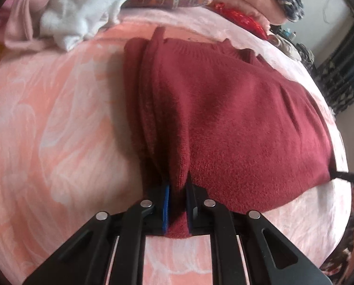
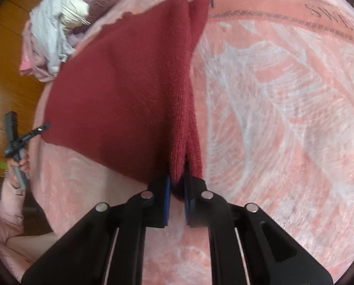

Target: Fold small clothes

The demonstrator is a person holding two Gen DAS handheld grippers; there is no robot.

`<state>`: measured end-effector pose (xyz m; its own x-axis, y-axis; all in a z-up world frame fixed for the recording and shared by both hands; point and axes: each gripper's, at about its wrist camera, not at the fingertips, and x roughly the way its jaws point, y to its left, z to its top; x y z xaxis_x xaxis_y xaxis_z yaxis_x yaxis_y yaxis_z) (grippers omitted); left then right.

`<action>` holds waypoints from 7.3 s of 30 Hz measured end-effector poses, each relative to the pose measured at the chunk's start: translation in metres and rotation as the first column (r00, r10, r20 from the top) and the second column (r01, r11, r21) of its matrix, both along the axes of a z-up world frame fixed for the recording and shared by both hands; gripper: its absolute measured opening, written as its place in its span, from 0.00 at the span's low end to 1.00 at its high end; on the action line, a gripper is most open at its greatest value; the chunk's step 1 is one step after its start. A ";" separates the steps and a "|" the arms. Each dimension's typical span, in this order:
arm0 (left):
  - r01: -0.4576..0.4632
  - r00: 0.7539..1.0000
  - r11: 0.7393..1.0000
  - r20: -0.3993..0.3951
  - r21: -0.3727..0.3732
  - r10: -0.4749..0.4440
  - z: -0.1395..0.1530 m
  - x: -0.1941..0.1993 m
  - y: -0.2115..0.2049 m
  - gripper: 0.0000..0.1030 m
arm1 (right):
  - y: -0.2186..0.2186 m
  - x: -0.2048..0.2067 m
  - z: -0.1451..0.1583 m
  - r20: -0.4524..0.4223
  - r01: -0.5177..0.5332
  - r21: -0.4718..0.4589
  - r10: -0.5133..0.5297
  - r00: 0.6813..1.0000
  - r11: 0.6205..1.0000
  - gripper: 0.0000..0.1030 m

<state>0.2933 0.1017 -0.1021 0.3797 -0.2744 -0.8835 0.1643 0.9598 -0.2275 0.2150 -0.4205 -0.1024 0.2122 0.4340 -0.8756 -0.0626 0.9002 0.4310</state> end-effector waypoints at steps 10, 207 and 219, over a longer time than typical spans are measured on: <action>-0.045 0.998 0.997 0.036 0.065 0.043 0.004 -0.023 -0.010 0.67 | -0.010 -0.010 -0.012 -0.031 0.088 0.027 -0.087 0.996 0.996 0.50; 0.094 0.995 0.924 -0.002 -0.371 -0.101 0.028 0.058 -0.189 0.20 | 0.089 0.072 0.001 -0.050 -0.015 -0.027 0.014 0.999 1.000 0.23; 0.095 0.995 0.920 0.051 -0.380 -0.082 0.060 0.057 -0.066 0.19 | 0.148 0.083 0.010 -0.029 -0.097 -0.012 0.097 0.995 0.995 0.24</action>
